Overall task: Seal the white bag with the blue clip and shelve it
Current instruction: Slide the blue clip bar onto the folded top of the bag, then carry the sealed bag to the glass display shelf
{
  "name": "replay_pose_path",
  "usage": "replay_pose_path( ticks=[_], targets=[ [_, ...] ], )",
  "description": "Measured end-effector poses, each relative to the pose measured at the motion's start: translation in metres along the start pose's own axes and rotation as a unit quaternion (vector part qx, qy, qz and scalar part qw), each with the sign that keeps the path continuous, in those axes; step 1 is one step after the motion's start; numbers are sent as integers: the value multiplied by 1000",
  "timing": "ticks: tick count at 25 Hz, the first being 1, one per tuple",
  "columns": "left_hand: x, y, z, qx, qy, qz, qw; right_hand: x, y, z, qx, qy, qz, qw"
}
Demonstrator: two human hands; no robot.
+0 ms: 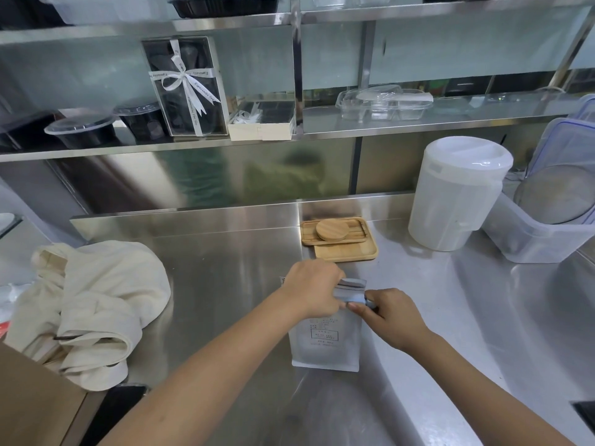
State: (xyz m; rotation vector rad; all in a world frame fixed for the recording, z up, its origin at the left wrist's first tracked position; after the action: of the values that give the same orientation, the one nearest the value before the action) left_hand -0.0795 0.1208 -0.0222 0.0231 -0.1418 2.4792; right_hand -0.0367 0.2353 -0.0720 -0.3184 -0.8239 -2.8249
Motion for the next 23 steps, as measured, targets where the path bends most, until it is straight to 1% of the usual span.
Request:
replay_pose_path(
  ticks=[3,5,7,8,9,11,13,15,17,20,22,23],
  targets=[
    [-2,3,3,12,34,-13,999,3,-2,2,-22,50,-23,998],
    [-5,16,11,9,57,-3,998,2,-5,4,-20,79,-39,996],
    [-12,40,15,-41,77,33,996,-1,-9,3,14,106,-62,992],
    [-18,54,14,-88,84,56,991,-3,-13,0,57,116,-88,988],
    [-25,66,11,-149,86,78,982,-5,-18,-5,111,133,-125,977],
    [-40,82,-3,-279,82,120,949,-12,-27,-20,190,173,-196,946],
    [-53,90,-28,-377,71,161,909,-17,-30,-35,215,192,-223,931],
    [-61,92,-56,-430,72,189,880,-17,-30,-46,230,197,-231,925],
    [-66,90,-83,-449,82,216,863,-15,-28,-58,255,199,-236,916],
    [-68,87,-120,-432,110,265,855,-13,-29,-74,251,205,-252,912],
    [-69,83,-137,-424,138,289,847,-12,-33,-81,247,188,-261,914],
    [-69,83,-142,-429,140,299,841,-12,-36,-83,248,180,-263,915]
  ],
)
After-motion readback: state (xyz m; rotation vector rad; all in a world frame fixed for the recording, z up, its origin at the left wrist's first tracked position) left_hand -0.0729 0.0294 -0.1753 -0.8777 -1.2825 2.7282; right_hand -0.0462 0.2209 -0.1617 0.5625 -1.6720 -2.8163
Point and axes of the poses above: each hand's wrist, its own x-axis towards the middle knuckle, its own z-axis out of the back of the hand, y = z × x, the point moved 7 cm from there along x, towards the middle knuckle, and after that the axes turned 2 degrees about z, right-handed, at the moved point
